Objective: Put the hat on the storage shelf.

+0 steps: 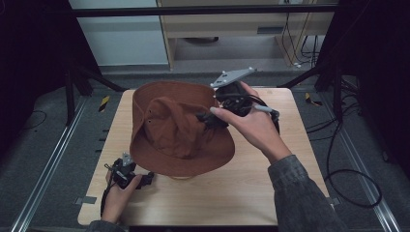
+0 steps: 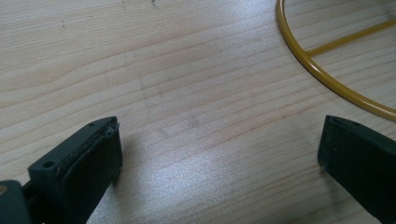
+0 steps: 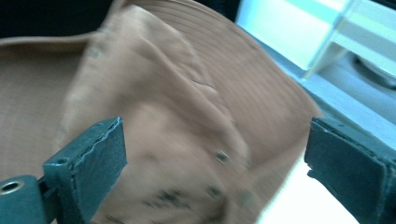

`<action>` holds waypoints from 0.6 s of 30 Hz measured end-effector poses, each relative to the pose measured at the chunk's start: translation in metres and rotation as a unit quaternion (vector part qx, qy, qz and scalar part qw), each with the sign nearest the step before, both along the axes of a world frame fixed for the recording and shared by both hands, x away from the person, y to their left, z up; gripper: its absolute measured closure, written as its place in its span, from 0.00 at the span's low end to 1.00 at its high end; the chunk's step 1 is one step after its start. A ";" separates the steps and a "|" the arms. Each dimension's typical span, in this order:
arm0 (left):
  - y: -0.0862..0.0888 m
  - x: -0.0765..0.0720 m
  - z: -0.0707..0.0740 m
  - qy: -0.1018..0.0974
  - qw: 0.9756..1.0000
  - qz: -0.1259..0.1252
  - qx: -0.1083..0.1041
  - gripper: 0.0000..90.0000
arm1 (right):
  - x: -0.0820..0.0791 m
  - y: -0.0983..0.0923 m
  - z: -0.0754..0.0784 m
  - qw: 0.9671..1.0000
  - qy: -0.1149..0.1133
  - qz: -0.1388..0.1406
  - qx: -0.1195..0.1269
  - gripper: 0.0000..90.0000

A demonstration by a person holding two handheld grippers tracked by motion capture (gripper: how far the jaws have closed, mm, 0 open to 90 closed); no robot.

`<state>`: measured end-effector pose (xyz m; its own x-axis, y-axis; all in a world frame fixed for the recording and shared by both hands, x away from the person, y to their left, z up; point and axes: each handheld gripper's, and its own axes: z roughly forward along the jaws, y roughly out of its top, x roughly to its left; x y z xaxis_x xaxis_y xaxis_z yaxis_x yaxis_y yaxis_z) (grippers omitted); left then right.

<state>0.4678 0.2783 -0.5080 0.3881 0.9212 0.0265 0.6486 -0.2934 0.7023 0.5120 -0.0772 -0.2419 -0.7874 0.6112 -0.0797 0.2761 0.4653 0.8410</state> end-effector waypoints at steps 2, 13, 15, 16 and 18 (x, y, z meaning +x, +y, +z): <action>0.000 0.000 0.000 0.000 1.000 0.000 -0.001 0.00 | 0.001 -0.014 -0.005 1.000 -0.006 -0.024 0.000 0.09; -0.001 0.000 0.000 -0.001 1.000 0.003 -0.004 0.00 | 0.003 -0.084 -0.055 0.992 -0.017 -0.119 0.038 0.14; -0.001 0.000 0.000 -0.001 1.000 0.002 -0.004 0.00 | 0.002 -0.093 -0.067 0.991 -0.013 -0.127 0.039 0.14; -0.001 0.000 0.000 -0.001 1.000 0.003 -0.004 0.00 | 0.001 -0.097 -0.073 0.991 -0.010 -0.131 0.038 0.14; -0.001 0.000 0.000 0.000 1.000 0.003 -0.004 0.00 | -0.002 -0.107 -0.089 0.989 -0.002 -0.141 0.039 0.14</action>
<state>0.4675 0.2777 -0.5083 0.3833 0.9234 0.0193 0.6495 -0.2844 0.7052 0.5100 -0.1839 -0.3304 -0.5852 0.8105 -0.0268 0.3813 0.3042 0.8729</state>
